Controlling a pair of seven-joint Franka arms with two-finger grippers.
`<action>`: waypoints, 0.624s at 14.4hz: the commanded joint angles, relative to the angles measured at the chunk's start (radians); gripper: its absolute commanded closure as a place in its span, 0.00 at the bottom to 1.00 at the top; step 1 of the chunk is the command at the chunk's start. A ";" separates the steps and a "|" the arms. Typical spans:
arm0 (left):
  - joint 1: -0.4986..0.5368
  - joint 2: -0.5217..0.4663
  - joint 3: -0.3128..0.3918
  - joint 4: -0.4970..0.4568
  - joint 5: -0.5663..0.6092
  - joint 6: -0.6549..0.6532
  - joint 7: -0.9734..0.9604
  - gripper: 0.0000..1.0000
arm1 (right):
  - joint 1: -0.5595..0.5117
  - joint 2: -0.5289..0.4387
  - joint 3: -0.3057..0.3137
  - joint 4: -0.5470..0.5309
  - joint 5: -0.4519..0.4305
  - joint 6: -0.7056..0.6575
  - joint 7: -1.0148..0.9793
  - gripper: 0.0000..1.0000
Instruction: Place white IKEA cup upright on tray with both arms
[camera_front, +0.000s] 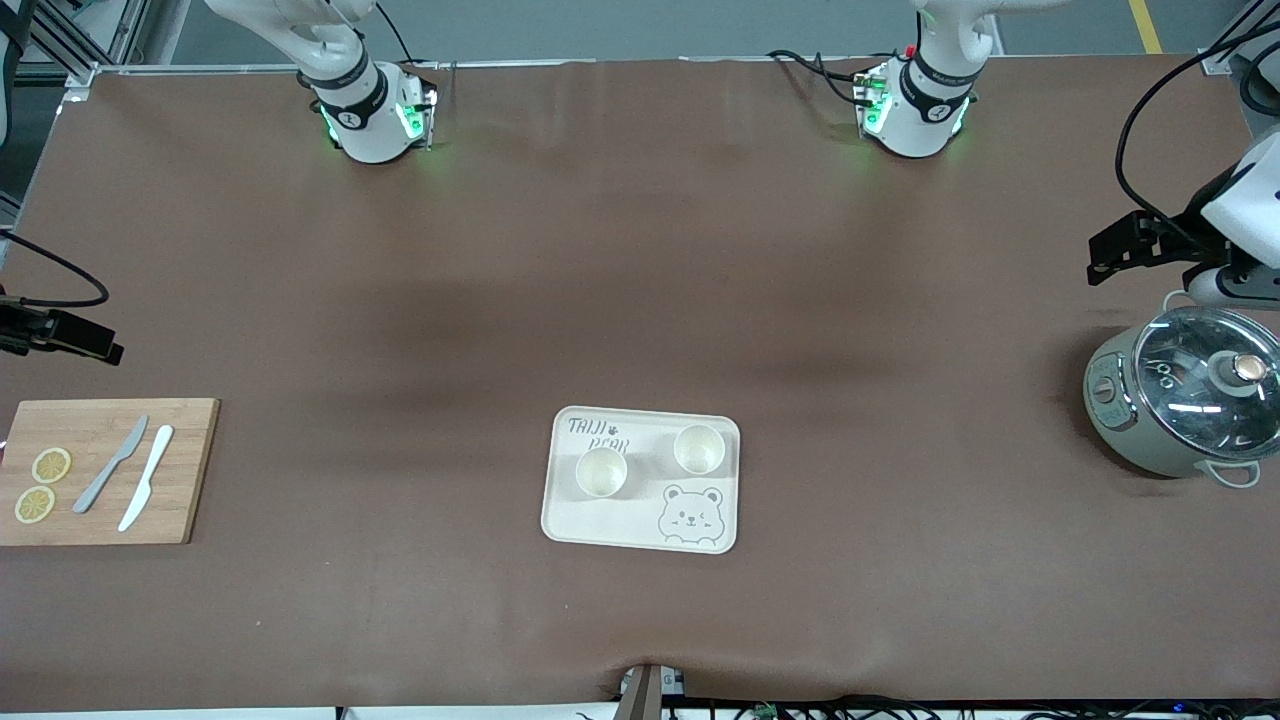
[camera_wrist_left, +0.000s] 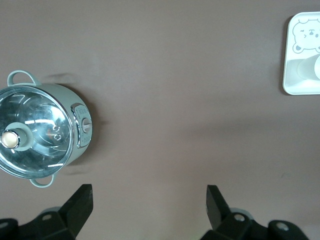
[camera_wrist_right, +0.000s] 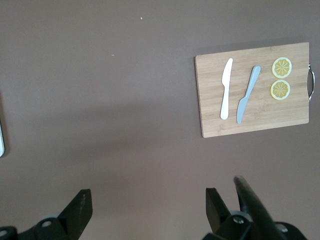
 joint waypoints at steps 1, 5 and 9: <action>-0.001 -0.010 -0.008 0.011 0.011 0.003 0.009 0.00 | -0.014 -0.005 0.021 0.009 -0.002 -0.002 -0.003 0.00; -0.007 -0.016 -0.009 0.011 0.006 0.003 0.002 0.00 | 0.013 0.001 0.027 0.003 0.008 0.069 -0.003 0.00; -0.010 -0.014 -0.011 0.011 0.006 0.003 0.000 0.00 | 0.024 0.001 0.027 0.003 0.017 0.096 -0.003 0.00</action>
